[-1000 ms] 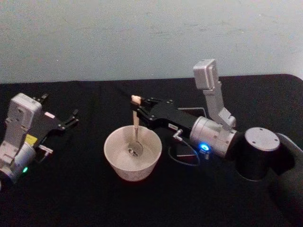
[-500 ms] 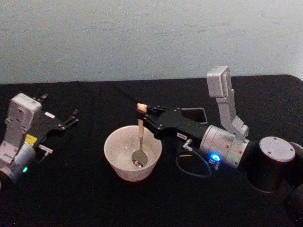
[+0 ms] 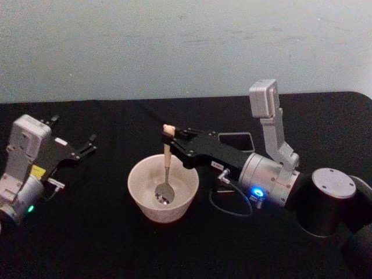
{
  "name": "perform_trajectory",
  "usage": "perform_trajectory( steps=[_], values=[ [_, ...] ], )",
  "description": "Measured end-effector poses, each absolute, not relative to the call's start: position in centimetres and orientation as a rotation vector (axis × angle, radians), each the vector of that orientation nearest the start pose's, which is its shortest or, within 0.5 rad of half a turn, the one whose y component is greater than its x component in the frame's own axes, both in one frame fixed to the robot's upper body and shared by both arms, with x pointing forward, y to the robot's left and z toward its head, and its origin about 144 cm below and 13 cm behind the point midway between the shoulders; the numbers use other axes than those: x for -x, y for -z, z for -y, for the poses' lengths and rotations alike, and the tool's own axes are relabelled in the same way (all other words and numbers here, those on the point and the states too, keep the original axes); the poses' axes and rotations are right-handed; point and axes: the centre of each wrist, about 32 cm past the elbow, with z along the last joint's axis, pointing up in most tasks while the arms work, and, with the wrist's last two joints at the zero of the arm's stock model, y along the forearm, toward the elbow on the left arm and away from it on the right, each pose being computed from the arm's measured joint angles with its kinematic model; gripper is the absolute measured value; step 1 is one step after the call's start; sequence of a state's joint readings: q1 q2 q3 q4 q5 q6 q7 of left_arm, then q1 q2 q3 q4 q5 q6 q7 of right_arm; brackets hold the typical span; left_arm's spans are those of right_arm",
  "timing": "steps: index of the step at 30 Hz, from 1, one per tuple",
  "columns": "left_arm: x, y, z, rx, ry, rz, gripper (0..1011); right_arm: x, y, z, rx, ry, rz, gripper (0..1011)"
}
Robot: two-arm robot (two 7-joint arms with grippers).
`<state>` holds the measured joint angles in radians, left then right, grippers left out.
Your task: Pick up the stirring spoon with one hand, stir inside the cup, then place it back in its original position.
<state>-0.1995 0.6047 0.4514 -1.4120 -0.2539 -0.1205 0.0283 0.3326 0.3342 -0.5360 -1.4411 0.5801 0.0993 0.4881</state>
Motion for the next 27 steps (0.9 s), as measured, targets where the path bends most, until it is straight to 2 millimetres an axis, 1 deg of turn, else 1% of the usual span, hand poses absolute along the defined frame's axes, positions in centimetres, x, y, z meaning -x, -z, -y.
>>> perform_trajectory(
  steps=[15,19,27],
  values=[
    [-48.9,-114.0,-31.0,-0.304,-1.248,0.285,1001,-52.0,-118.6,19.0,-0.061,0.694,-0.175,214],
    [-48.9,-114.0,-31.0,-0.304,-1.248,0.285,1001,-51.9,-119.0,19.3,-0.074,0.723,-0.178,214],
    [-48.9,-114.0,-31.0,-0.304,-1.248,0.285,1001,-51.6,-120.5,19.9,-0.127,0.787,-0.182,213]
  ],
)
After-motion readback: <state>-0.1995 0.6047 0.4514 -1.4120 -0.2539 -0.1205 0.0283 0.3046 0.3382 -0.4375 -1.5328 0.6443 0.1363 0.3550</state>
